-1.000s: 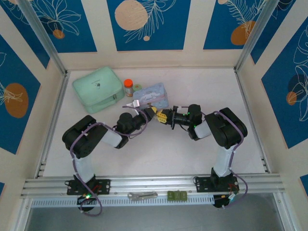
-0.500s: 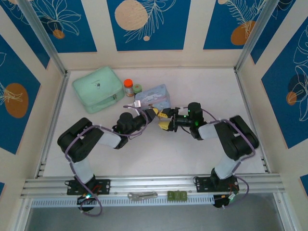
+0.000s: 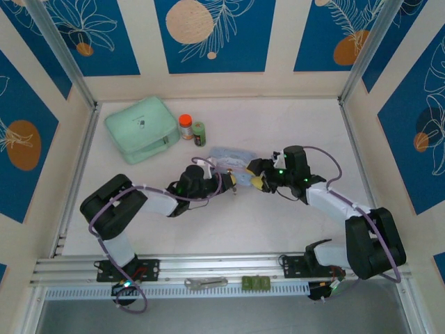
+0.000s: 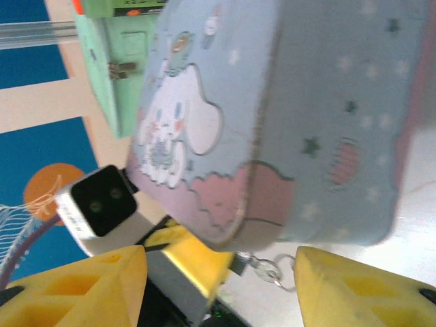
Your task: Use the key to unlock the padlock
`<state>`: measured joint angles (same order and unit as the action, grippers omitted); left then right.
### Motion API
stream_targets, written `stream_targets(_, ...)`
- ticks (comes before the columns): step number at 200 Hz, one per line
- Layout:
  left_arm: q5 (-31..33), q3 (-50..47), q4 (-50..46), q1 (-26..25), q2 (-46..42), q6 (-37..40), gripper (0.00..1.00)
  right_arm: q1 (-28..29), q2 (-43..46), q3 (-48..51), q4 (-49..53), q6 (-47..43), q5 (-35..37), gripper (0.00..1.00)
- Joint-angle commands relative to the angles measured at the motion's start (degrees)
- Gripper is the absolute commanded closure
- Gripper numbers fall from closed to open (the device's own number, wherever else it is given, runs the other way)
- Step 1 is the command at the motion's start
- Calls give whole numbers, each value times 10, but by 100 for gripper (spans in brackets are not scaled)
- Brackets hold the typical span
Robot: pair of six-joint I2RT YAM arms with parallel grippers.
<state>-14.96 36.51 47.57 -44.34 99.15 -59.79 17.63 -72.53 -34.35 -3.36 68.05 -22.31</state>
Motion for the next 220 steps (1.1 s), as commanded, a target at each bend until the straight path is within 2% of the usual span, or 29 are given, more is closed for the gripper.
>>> stream_targets(1,8,23,-15,-3,-6,43,100,-2,23,5,58,-55,19,41)
stream_targets(46,52,34,-130,-19,-2,82,100,3,46,-20,111,-102,50,41)
stream_targets(88,67,22,-146,-21,5,67,82,40,57,-63,190,-165,117,41)
stream_targets(141,90,7,-165,-22,-34,53,49,93,64,-79,220,-202,198,42)
stream_targets(166,121,-29,-161,-20,-80,38,42,135,56,-101,249,-233,253,42)
stream_targets(200,156,-82,-181,6,-165,26,37,201,8,-143,277,-291,289,43)
stream_targets(220,163,-95,-226,39,-217,35,33,253,-47,-190,313,-336,326,49)
